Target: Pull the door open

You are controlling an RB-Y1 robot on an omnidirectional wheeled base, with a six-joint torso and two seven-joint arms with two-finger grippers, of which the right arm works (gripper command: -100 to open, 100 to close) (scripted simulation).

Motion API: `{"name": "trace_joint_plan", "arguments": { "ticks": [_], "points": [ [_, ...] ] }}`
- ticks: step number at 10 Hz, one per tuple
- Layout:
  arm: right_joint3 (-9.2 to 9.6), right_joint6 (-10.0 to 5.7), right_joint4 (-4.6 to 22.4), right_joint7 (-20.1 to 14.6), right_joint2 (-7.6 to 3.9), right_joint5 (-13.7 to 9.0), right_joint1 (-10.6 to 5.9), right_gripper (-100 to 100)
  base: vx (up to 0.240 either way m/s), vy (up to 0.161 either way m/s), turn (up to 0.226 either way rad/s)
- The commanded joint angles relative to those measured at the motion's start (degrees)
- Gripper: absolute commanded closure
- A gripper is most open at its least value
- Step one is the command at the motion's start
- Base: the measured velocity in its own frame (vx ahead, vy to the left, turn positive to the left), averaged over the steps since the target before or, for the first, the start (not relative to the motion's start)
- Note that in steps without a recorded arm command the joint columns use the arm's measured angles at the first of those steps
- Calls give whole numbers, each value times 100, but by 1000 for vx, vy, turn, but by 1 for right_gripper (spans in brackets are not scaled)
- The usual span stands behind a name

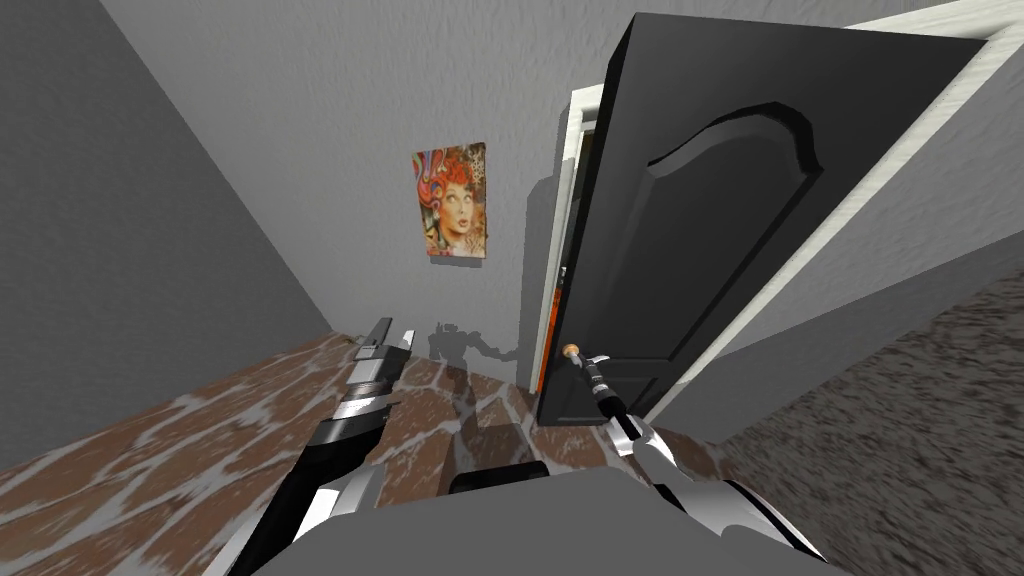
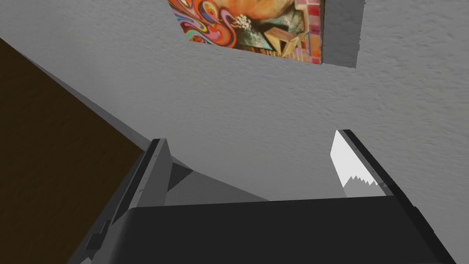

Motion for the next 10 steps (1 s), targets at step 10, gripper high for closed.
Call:
{"name": "trace_joint_plan", "arguments": {
  "ticks": [10],
  "points": [
    [450,-848,-1,-684,-419,374,404,100,-184,-73,86]
  ]
}}
